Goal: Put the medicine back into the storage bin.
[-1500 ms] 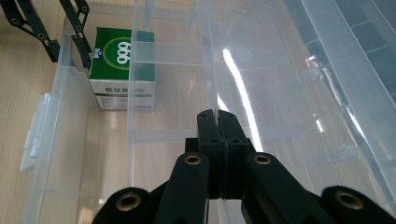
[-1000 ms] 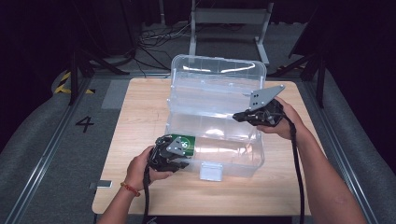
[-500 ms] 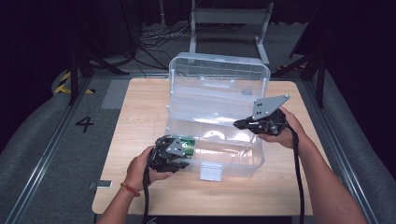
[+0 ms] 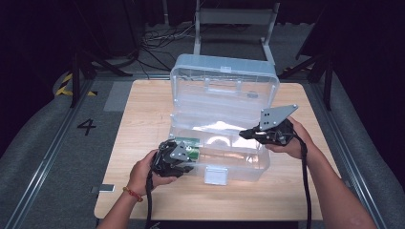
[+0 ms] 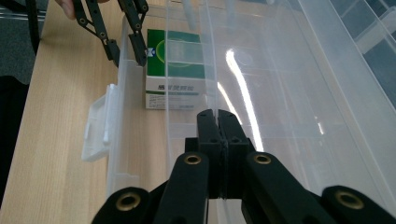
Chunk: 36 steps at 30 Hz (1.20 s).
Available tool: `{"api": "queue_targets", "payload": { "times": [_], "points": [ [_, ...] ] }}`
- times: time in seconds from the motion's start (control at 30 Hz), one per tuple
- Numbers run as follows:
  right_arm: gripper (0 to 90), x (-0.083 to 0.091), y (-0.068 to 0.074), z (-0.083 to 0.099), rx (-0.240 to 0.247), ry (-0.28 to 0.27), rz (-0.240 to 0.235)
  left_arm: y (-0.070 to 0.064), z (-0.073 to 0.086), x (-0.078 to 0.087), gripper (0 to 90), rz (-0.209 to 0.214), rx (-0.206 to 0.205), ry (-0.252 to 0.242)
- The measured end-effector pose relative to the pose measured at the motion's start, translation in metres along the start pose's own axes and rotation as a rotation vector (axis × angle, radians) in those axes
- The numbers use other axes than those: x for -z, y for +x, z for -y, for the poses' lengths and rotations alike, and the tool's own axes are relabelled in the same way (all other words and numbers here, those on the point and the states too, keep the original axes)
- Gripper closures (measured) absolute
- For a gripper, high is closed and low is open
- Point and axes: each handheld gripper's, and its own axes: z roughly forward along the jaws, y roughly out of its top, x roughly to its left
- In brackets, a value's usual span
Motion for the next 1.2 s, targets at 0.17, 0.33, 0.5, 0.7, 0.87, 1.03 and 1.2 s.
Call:
{"api": "queue_targets", "payload": {
  "times": [0.17, 0.33, 0.5, 0.7, 0.87, 1.03, 1.2],
  "points": [
    [89.7, -0.002, 0.006, 0.002, 0.004, -0.008, -0.001, -0.003, 0.002, 0.002, 66.8, -0.026, 0.009, -0.018],
    [89.7, -0.001, 0.007, 0.004, -0.001, -0.015, 0.004, -0.001, 0.010, 0.014, 57.8, -0.033, 0.052, -0.044],
    [89.7, -0.001, 0.009, 0.005, 0.001, -0.020, 0.012, -0.001, 0.018, 0.031, 51.8, -0.035, 0.089, -0.109],
    [89.6, -0.001, 0.012, 0.008, -0.005, -0.028, 0.010, -0.005, 0.019, 0.044, 57.6, -0.021, 0.129, -0.149],
    [89.6, -0.001, 0.014, 0.010, -0.005, -0.035, 0.013, -0.006, 0.016, 0.055, 59.9, -0.037, 0.140, -0.172],
    [89.6, -0.001, 0.015, 0.011, -0.004, -0.041, 0.014, -0.009, 0.011, 0.074, 62.8, -0.025, 0.126, -0.215],
    [89.6, -0.001, 0.018, 0.013, -0.001, -0.046, 0.013, -0.006, 0.005, 0.093, 62.9, -0.074, 0.146, -0.273]
  ]
}}
